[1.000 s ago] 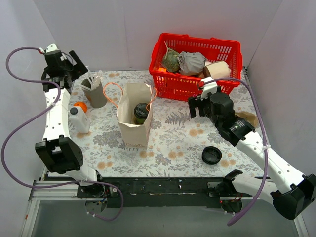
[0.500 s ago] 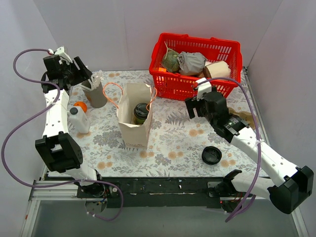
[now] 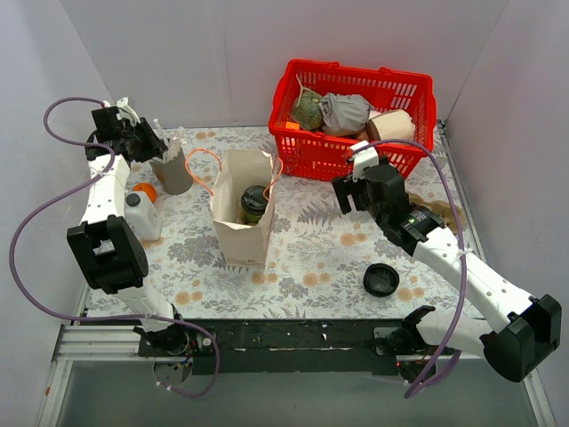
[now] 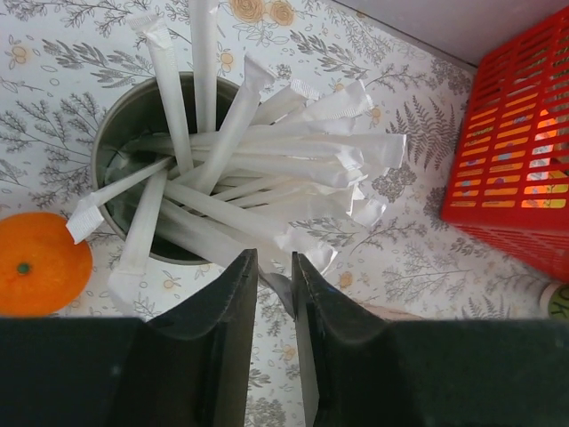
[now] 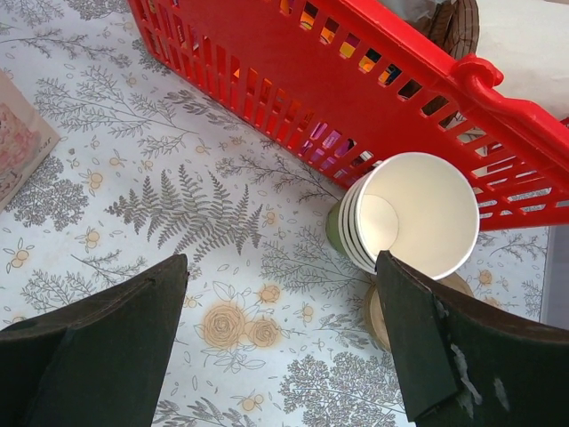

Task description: Pack the takeout coffee

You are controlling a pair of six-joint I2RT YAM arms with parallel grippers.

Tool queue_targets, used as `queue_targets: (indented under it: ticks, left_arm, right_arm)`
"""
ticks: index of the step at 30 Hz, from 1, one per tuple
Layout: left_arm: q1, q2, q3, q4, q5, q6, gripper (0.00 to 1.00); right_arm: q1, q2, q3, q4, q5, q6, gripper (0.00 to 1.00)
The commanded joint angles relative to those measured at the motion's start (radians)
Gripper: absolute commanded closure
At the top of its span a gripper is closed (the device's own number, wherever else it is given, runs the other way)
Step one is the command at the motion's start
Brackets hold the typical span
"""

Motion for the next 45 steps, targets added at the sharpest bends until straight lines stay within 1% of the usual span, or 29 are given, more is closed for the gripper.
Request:
queue_targets:
  ticks: [1, 2, 6, 7, 8, 10, 14, 15, 16, 19, 23, 25, 27, 29, 30, 31, 32, 33, 34, 35, 36, 37, 38, 39, 40, 42, 43, 44, 45]
  left_arm:
    - [0.001, -0.014, 0.032, -0.002, 0.017, -0.006, 0.81]
    - [0.001, -0.016, 0.033, 0.003, 0.014, -0.009, 0.81]
    - [0.001, -0.030, 0.056, -0.005, -0.001, -0.009, 0.92]
    - [0.001, -0.034, 0.063, -0.009, -0.009, -0.008, 0.98]
    - [-0.001, -0.044, 0.079, -0.019, -0.018, -0.008, 1.00]
    - [0.001, -0.057, 0.096, -0.031, -0.061, -0.009, 1.00]
    - [-0.001, -0.073, 0.191, -0.097, -0.178, -0.002, 1.00]
    - [0.001, -0.074, 0.246, -0.115, -0.194, 0.003, 1.00]
    - [0.001, -0.076, 0.274, -0.158, -0.211, 0.011, 1.00]
    - [-0.001, -0.111, 0.343, -0.190, -0.219, 0.026, 1.00]
    - [-0.001, -0.212, 0.366, -0.158, -0.112, -0.006, 1.00]
    - [-0.001, -0.263, 0.368, -0.125, -0.103, -0.040, 1.00]
    - [-0.001, -0.329, 0.371, -0.105, -0.037, -0.075, 1.00]
    - [-0.001, -0.385, 0.356, -0.059, 0.089, -0.106, 1.00]
    - [-0.001, -0.407, 0.333, -0.027, 0.297, -0.135, 1.00]
    - [-0.001, -0.433, 0.302, 0.086, 0.421, -0.250, 1.00]
    - [-0.002, -0.458, 0.196, 0.172, 0.539, -0.328, 1.00]
    - [-0.007, -0.516, 0.140, 0.273, 0.733, -0.432, 1.00]
    - [-0.014, -0.548, 0.080, 0.417, 0.762, -0.556, 1.00]
    - [-0.021, -0.582, 0.043, 0.429, 0.763, -0.569, 1.00]
    - [-0.021, -0.656, -0.003, 0.425, 0.749, -0.560, 1.00]
    - [-0.021, -0.685, -0.014, 0.371, 0.732, -0.543, 1.00]
    - [-0.021, -0.714, -0.016, 0.330, 0.735, -0.491, 1.00]
    - [-0.021, -0.747, -0.011, 0.288, 0.741, -0.476, 1.00]
    - [-0.019, -0.761, -0.017, 0.232, 0.770, -0.471, 1.00]
    - [-0.021, -0.783, -0.037, 0.173, 0.799, -0.468, 1.00]
    - [-0.022, -0.815, -0.078, 0.126, 0.792, -0.468, 1.00]
    - [-0.025, -0.830, -0.095, 0.101, 0.742, -0.471, 1.00]
    - [-0.025, -0.840, -0.101, 0.057, 0.717, -0.425, 1.00]
  right_arm:
    - [-0.006, 0.001, 0.020, 0.004, 0.016, -0.009, 0.07]
    - [-0.006, 0.001, 0.020, 0.004, 0.015, -0.009, 0.07]
    - [-0.006, 0.004, 0.021, 0.001, 0.013, -0.009, 0.07]
    - [-0.006, 0.004, 0.021, 0.001, 0.013, -0.009, 0.07]
    - [-0.006, 0.004, 0.023, 0.000, 0.013, -0.009, 0.08]
    - [-0.006, 0.004, 0.024, -0.003, 0.011, -0.009, 0.08]
    - [-0.006, 0.003, 0.029, -0.011, 0.008, -0.007, 0.08]
    - [-0.006, 0.003, 0.032, -0.019, 0.008, -0.007, 0.08]
    - [-0.006, 0.003, 0.036, -0.023, 0.007, -0.007, 0.08]
    - [-0.006, -0.002, 0.041, -0.029, 0.010, -0.007, 0.08]
    - [-0.006, -0.004, 0.049, -0.031, 0.028, -0.020, 0.09]
    - [-0.006, -0.005, 0.053, -0.043, 0.057, -0.020, 0.09]
    - [-0.006, -0.017, 0.053, -0.042, 0.073, -0.020, 0.09]
    - [-0.006, -0.026, 0.049, -0.033, 0.076, -0.021, 0.09]
    - [-0.006, -0.036, 0.040, -0.025, 0.074, -0.024, 0.09]
    - [-0.006, -0.040, 0.032, -0.017, 0.073, -0.029, 0.09]
    - [-0.006, -0.045, 0.027, -0.007, 0.076, -0.035, 0.09]
    - [-0.006, -0.046, 0.026, -0.006, 0.082, -0.038, 0.09]
    - [-0.006, -0.046, 0.027, -0.009, 0.084, -0.036, 0.09]
    - [-0.006, -0.046, 0.027, -0.013, 0.087, -0.036, 0.09]
    - [-0.006, -0.046, 0.029, -0.020, 0.088, -0.035, 0.09]
    - [-0.006, -0.048, 0.027, -0.022, 0.088, -0.033, 0.09]
    - [-0.006, -0.050, 0.027, -0.022, 0.088, -0.033, 0.09]
    - [-0.006, -0.050, 0.027, -0.023, 0.084, -0.030, 0.09]
    - [-0.006, -0.053, 0.027, -0.020, 0.079, -0.030, 0.09]
    - [-0.006, -0.056, 0.029, -0.022, 0.071, -0.026, 0.09]
    - [-0.006, -0.057, 0.027, -0.022, 0.068, -0.023, 0.09]
    - [-0.006, -0.059, 0.027, -0.022, 0.065, -0.017, 0.09]
    - [-0.006, -0.062, 0.027, -0.020, 0.056, -0.013, 0.09]
